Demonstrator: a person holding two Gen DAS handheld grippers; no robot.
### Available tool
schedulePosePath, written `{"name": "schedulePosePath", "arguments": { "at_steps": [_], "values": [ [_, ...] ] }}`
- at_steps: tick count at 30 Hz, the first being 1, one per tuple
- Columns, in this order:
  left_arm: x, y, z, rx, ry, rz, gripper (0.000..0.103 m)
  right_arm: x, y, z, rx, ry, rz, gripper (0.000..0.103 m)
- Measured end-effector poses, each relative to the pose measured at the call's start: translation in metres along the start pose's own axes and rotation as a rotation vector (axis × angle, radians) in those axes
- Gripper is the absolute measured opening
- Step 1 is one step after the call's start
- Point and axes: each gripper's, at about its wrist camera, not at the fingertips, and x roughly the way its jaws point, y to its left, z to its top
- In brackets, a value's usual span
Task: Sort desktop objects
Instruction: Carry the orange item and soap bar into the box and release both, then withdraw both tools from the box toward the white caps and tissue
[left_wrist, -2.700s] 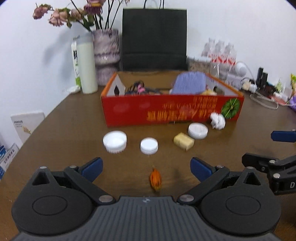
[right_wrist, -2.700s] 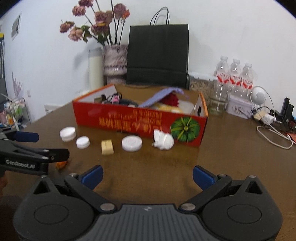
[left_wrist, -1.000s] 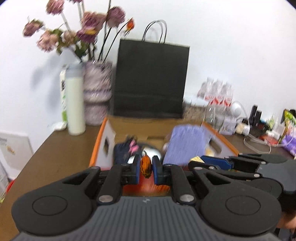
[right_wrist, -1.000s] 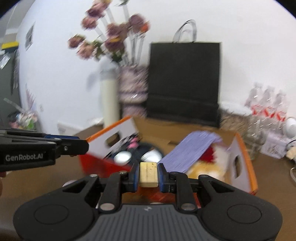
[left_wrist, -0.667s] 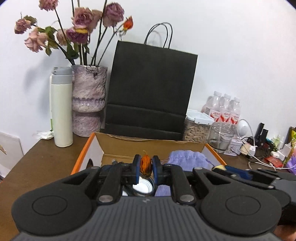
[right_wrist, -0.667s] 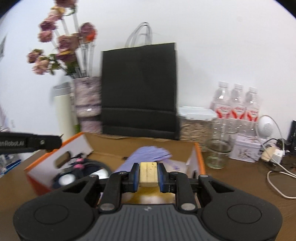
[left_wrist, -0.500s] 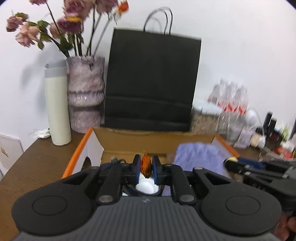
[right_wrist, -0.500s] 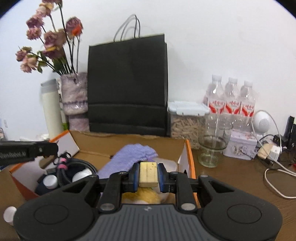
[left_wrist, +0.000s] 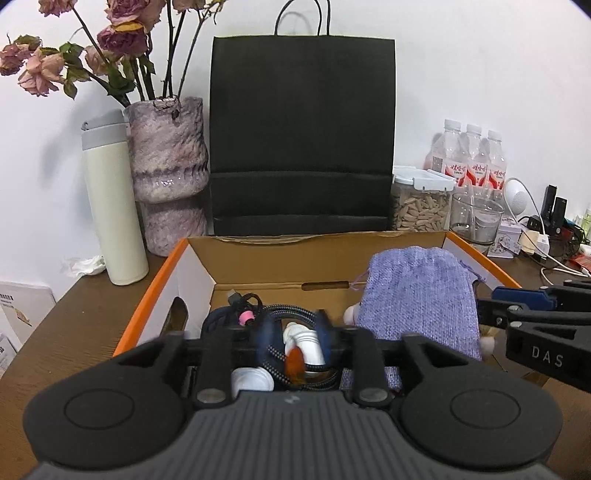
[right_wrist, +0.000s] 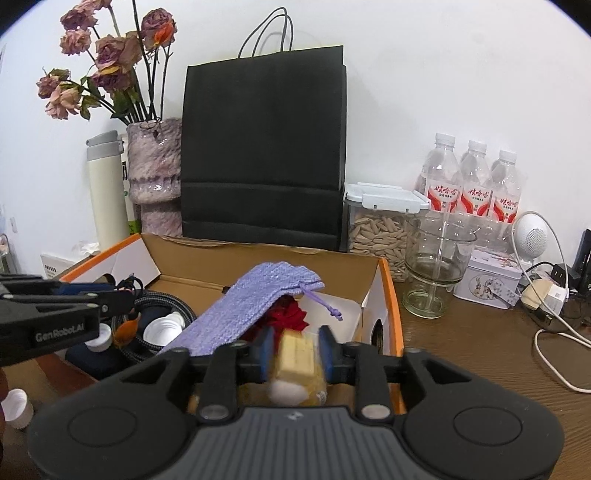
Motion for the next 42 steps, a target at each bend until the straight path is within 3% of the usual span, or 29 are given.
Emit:
{"name": "schedulePosePath", "arguments": {
  "at_steps": [1, 4, 6, 7, 8, 12, 20, 30, 36, 42],
  "values": [
    [-0.003, 0.0, 0.0, 0.002, -0.01, 0.009, 0.048, -0.001, 0.0, 0.001, -0.003, -0.001, -0.003, 0.036],
    [-0.01, 0.0, 0.002, -0.003, -0.047, 0.017, 0.07, -0.005, -0.001, 0.003, -0.006, -0.009, -0.008, 0.058],
    [-0.017, 0.0, 0.004, -0.005, -0.081, 0.021, 0.1, -0.009, 0.0, 0.005, -0.011, -0.02, -0.011, 0.081],
    [-0.02, 0.0, 0.004, -0.002, -0.102, 0.025, 0.103, -0.011, 0.0, 0.005, -0.017, -0.025, -0.012, 0.086],
    [-0.024, -0.001, 0.004, 0.003, -0.126, 0.029, 0.103, -0.012, 0.001, 0.006, -0.021, -0.029, -0.014, 0.094],
    [-0.028, -0.002, 0.007, -0.005, -0.139, 0.028, 0.103, -0.014, 0.005, 0.007, -0.031, -0.029, -0.018, 0.103],
    [-0.04, 0.006, 0.006, -0.035, -0.142, 0.041, 0.103, -0.023, 0.004, 0.008, -0.021, -0.032, -0.038, 0.103],
    [-0.073, 0.043, -0.017, -0.081, -0.112, 0.091, 0.103, -0.061, 0.002, -0.009, -0.01, -0.063, -0.039, 0.103],
    [-0.091, 0.064, -0.039, -0.1, -0.06, 0.131, 0.103, -0.082, 0.008, -0.028, -0.028, -0.051, -0.034, 0.103],
    [-0.092, 0.076, -0.065, -0.101, 0.029, 0.165, 0.103, -0.08, 0.012, -0.054, -0.022, 0.028, -0.035, 0.103]
  ]
}}
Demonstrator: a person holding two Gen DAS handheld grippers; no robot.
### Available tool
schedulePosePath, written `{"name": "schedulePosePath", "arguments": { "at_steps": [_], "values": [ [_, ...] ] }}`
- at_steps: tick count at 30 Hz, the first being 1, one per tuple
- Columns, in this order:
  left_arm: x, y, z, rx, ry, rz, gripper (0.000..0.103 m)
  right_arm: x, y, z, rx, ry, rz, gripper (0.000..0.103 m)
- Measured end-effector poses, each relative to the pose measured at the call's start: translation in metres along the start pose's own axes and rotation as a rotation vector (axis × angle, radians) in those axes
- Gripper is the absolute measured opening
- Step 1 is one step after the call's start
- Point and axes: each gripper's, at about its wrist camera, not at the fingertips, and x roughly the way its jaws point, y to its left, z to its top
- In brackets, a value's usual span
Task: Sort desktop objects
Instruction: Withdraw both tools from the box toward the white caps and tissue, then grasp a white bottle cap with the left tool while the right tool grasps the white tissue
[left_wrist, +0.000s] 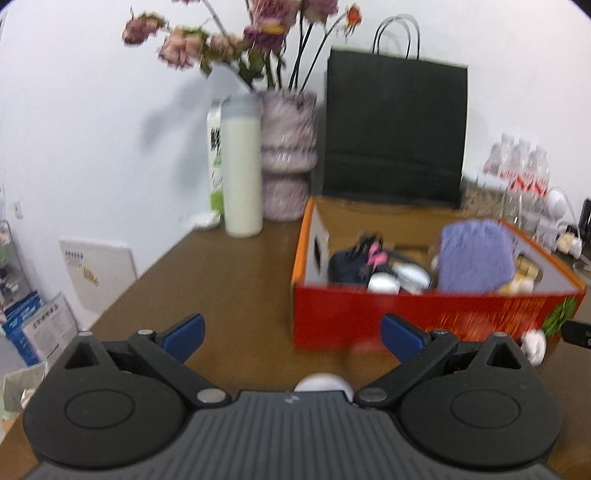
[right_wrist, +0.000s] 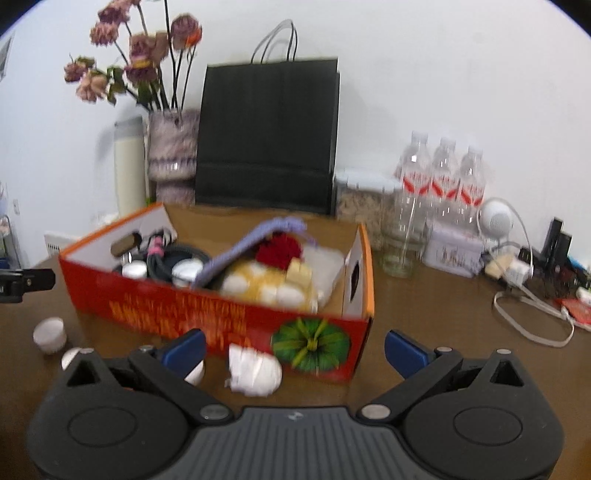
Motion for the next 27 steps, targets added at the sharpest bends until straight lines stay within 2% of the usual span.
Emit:
{"name": "schedulePosePath", "arguments": {
  "at_steps": [3, 8, 18, 27],
  "values": [
    [0.008, 0.005, -0.012, 0.005, 0.077, 0.037, 0.103, 0.006, 0.003, -0.009, 0.001, 0.043, -0.005, 0.103],
    [0.019, 0.012, -0.019, -0.022, 0.165, 0.041, 0.103, 0.02, 0.006, -0.019, -0.008, 0.105, -0.033, 0.103],
    [0.026, 0.003, -0.024, 0.04, 0.196, 0.056, 0.103, 0.039, 0.007, -0.021, 0.035, 0.162, -0.047, 0.103],
    [0.015, 0.001, -0.02, 0.039, 0.148, 0.015, 0.103, 0.046, 0.01, -0.019, 0.065, 0.175, -0.025, 0.103]
  ]
}}
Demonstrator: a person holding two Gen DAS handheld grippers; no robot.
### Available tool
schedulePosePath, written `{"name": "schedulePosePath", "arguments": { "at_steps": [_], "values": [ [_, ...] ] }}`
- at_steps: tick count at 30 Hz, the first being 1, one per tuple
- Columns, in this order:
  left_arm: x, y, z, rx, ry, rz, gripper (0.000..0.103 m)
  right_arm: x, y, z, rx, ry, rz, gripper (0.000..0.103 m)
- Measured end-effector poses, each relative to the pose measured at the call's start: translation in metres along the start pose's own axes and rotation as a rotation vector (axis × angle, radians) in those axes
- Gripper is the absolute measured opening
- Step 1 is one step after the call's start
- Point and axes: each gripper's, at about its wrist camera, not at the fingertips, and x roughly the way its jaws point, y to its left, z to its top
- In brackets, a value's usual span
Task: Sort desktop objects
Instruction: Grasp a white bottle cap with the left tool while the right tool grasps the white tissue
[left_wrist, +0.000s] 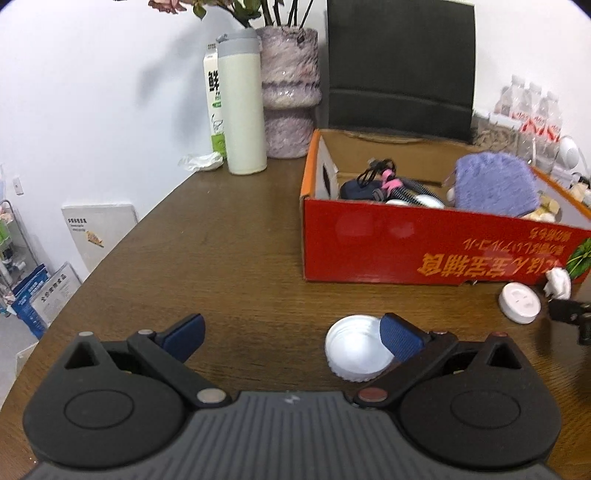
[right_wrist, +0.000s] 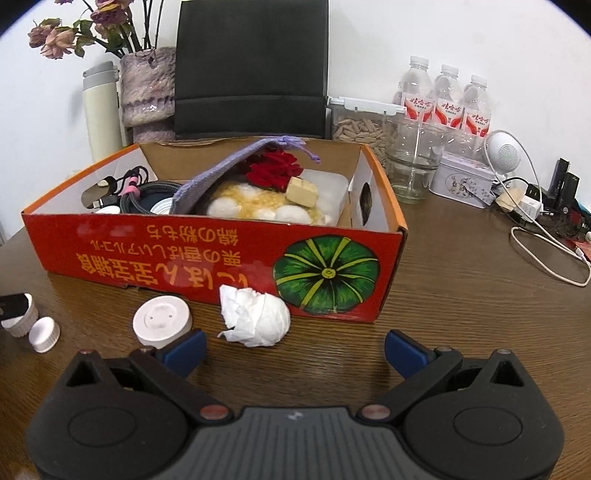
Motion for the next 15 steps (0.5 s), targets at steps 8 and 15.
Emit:
{"name": "schedulePosePath", "arguments": {
  "at_steps": [8, 15],
  "values": [
    [0.0016, -0.0101, -0.0029, 0.038, 0.016, -0.027, 0.099, 0.0039, 0.0007, 0.0037, 0.014, 0.007, 0.015, 0.094],
    [0.0048, -0.0059, -0.0051, 0.016, 0.038, -0.06, 0.054, 0.0006, 0.0078, 0.0058, -0.011, -0.011, 0.055, 0.06]
  ]
}}
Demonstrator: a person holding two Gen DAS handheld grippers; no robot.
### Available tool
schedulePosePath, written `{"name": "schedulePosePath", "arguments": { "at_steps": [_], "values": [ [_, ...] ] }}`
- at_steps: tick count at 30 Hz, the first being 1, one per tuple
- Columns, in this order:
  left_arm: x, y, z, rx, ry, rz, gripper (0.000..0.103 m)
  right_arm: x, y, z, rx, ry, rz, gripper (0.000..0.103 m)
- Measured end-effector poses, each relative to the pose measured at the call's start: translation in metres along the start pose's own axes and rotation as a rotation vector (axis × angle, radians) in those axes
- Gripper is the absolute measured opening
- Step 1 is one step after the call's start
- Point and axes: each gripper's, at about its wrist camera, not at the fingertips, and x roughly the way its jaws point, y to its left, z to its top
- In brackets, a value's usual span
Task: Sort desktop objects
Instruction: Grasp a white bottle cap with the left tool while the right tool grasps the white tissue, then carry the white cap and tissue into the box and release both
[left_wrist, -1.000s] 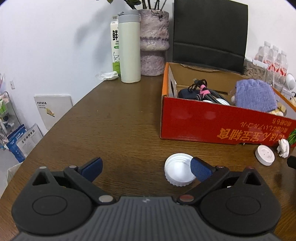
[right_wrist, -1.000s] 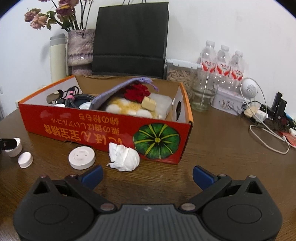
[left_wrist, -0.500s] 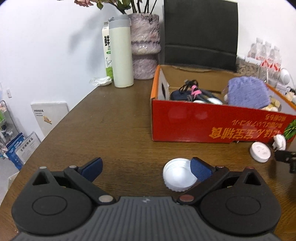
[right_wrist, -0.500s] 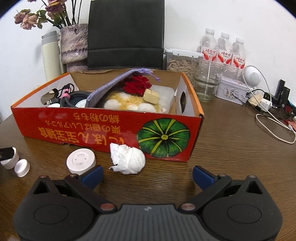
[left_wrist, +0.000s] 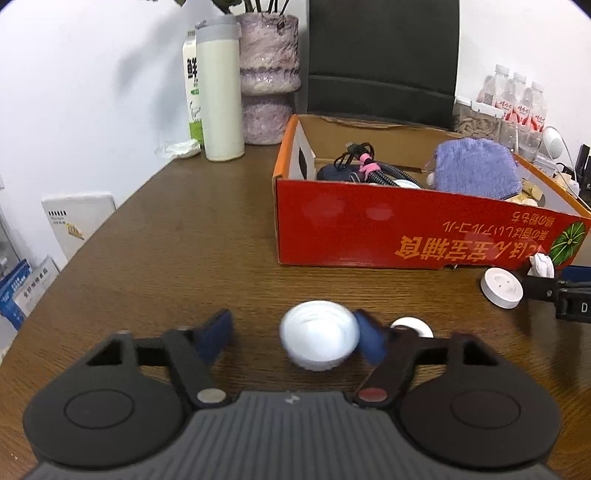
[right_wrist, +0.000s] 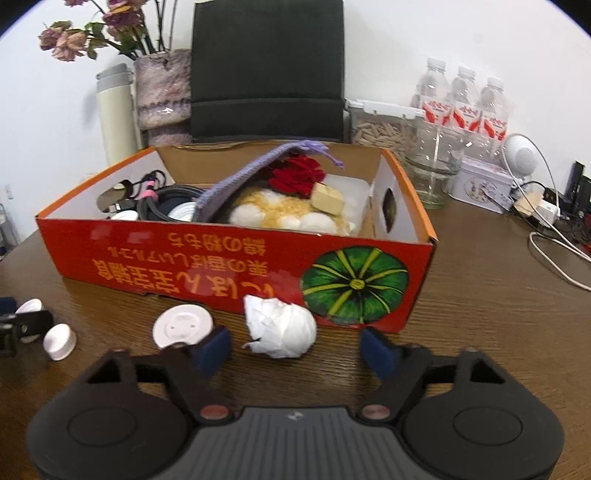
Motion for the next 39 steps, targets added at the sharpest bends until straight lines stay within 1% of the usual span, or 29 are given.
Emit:
{"name": "schedulePosePath", "arguments": {
  "at_steps": [1, 2, 3, 4, 10, 14, 21, 24, 27, 30, 33, 36, 39],
  "values": [
    [-0.001, -0.001, 0.0, 0.004, -0.003, -0.011, 0.048, -0.001, 0.0, 0.0, -0.002, -0.004, 0.002, 0.055],
    [-0.002, -0.001, 0.001, 0.01, -0.004, -0.016, 0.04, -0.003, 0.001, 0.0, -0.003, -0.009, 0.004, 0.04],
    [-0.002, -0.003, 0.0, 0.017, -0.006, -0.017, 0.04, -0.003, 0.001, 0.0, -0.002, -0.011, 0.008, 0.027],
    [-0.003, -0.003, 0.0, 0.021, -0.005, -0.023, 0.04, -0.004, 0.0, 0.0, 0.0, -0.014, 0.01, 0.024],
    [-0.005, -0.006, -0.001, 0.024, -0.007, -0.04, 0.04, -0.006, -0.002, -0.001, -0.002, -0.027, 0.02, 0.021],
    [-0.011, -0.005, 0.001, 0.012, -0.033, -0.044, 0.04, -0.012, 0.0, -0.001, -0.011, -0.049, 0.024, 0.02],
    [-0.038, -0.015, 0.014, 0.008, -0.151, -0.074, 0.04, -0.043, 0.006, 0.005, -0.011, -0.151, 0.054, 0.02],
    [-0.043, -0.025, 0.032, 0.008, -0.189, -0.086, 0.04, -0.057, 0.007, 0.016, -0.012, -0.215, 0.066, 0.02],
    [-0.043, -0.037, 0.054, 0.008, -0.229, -0.098, 0.04, -0.063, 0.002, 0.028, 0.011, -0.257, 0.073, 0.02],
    [-0.037, -0.051, 0.075, -0.014, -0.27, -0.113, 0.04, -0.062, -0.003, 0.039, 0.031, -0.289, 0.062, 0.02],
    [-0.027, -0.062, 0.089, -0.033, -0.299, -0.127, 0.04, -0.052, -0.009, 0.048, 0.037, -0.308, 0.046, 0.02],
    [-0.014, -0.071, 0.095, -0.016, -0.307, -0.123, 0.04, -0.036, -0.019, 0.057, 0.051, -0.303, 0.04, 0.02],
    [0.001, -0.075, 0.1, -0.006, -0.296, -0.124, 0.04, -0.022, -0.027, 0.065, 0.06, -0.298, 0.034, 0.02]
  ]
}}
